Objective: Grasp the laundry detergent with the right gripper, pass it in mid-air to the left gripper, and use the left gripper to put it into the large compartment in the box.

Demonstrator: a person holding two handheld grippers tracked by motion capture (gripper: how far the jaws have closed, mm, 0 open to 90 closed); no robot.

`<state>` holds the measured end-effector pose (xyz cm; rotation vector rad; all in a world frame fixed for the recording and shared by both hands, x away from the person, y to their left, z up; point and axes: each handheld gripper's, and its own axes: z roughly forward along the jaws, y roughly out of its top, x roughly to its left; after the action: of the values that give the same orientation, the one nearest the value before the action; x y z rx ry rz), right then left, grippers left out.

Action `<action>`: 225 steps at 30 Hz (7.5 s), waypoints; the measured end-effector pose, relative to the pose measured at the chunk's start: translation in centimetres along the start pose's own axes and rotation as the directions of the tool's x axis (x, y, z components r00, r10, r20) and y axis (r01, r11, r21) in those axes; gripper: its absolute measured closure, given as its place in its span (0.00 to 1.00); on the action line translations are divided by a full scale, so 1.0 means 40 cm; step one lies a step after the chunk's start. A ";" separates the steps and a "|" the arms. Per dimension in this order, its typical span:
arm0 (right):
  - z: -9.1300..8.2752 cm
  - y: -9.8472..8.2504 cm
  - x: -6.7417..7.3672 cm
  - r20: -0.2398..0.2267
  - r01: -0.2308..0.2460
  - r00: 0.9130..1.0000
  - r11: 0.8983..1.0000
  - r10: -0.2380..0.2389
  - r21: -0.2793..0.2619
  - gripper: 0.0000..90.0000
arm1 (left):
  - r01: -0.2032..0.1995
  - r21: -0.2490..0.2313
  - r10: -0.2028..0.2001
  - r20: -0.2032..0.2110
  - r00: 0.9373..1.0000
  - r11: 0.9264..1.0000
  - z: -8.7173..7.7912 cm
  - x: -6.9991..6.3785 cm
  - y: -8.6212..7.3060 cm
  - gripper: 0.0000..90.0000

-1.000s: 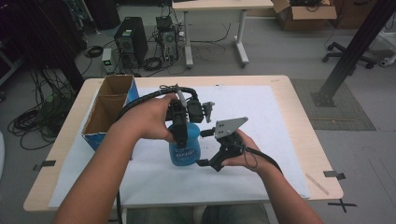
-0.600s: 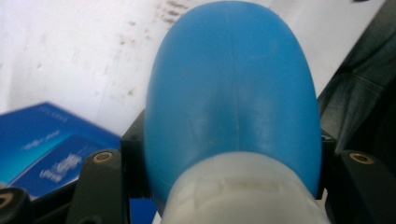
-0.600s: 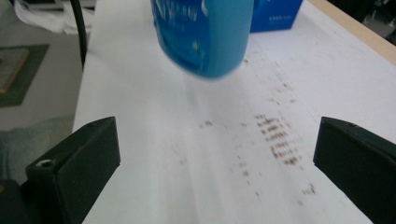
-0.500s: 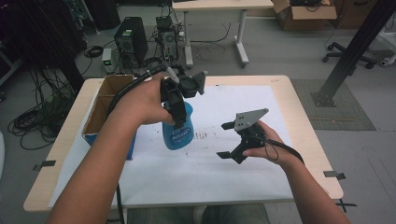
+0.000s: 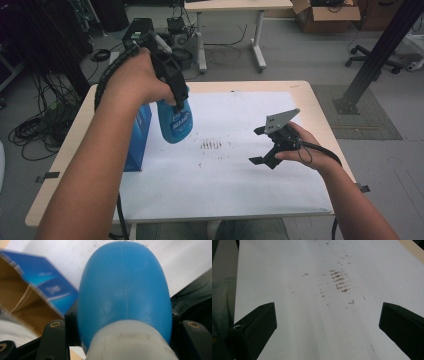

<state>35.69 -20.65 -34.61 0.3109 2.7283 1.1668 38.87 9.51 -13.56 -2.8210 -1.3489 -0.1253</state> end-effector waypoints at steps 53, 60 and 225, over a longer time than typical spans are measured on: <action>-0.144 0.112 -0.078 -0.059 0.057 0.998 0.923 -0.037 0.379 0.03 | 0.562 0.026 -0.562 -0.006 0.827 0.827 -0.021 0.369 -0.196 0.43; -0.153 0.119 -0.079 -0.060 0.054 0.998 0.917 -0.033 0.394 0.03 | 0.584 0.037 -0.584 -0.003 0.812 0.811 0.023 0.388 -0.205 0.43; -0.151 0.122 -0.026 -0.085 0.093 0.994 0.924 -0.067 0.370 0.04 | 0.515 0.052 -0.517 0.022 0.856 0.855 0.249 0.297 -0.234 0.02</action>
<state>35.95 -21.81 -26.88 0.2019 2.9843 0.6403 39.69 25.06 -22.79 -2.3551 -2.0563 -0.0465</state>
